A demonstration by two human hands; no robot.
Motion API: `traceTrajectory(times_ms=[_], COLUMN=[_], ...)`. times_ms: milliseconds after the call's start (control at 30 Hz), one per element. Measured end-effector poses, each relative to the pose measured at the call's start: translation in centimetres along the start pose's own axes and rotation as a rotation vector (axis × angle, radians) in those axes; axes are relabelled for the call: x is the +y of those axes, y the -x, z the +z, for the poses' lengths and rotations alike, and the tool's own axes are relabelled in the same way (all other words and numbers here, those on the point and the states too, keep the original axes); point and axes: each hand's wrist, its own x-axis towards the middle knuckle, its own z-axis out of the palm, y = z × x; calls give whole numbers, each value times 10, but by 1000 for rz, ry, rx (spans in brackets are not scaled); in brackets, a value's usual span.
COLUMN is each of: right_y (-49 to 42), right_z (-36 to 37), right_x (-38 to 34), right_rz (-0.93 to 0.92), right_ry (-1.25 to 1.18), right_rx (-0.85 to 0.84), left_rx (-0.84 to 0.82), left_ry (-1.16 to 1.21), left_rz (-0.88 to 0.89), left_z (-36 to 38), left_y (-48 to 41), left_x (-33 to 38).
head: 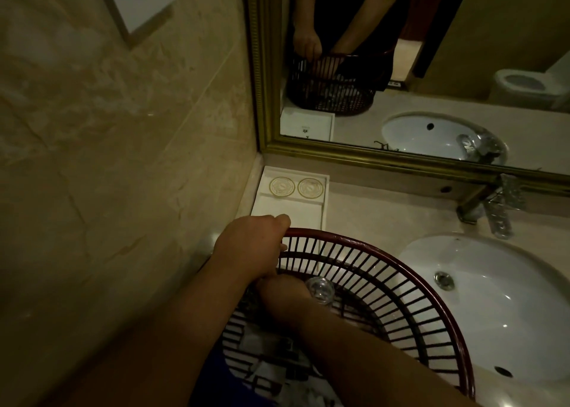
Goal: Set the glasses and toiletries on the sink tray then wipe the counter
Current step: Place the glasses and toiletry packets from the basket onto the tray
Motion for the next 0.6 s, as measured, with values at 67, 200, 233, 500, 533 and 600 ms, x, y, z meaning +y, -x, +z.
traceTrajectory(times_ms=[67,200,233,500,533,600], right_y=[4,30,39,121,128,138], right_z=[-4,-23,-30,-90,-100,-120], right_x=[-1,2,4,15,14,11], right_rz=[-9,-14,-1,56,61,81], right_ry=[7,-13,-7,10,10,5], right_rx=[6,55,60,169,188,214], left_rx=[0,-20,-21,-15,-15,-15], left_ry=[6,20,20,38,34,14], left_rz=[1,-13,-16,-5,-6,-5], left_z=[0,-4,-5,-5,-5,-5], left_y=[0,0,0,0,0,0], left_x=[0,1,2,1,1,0])
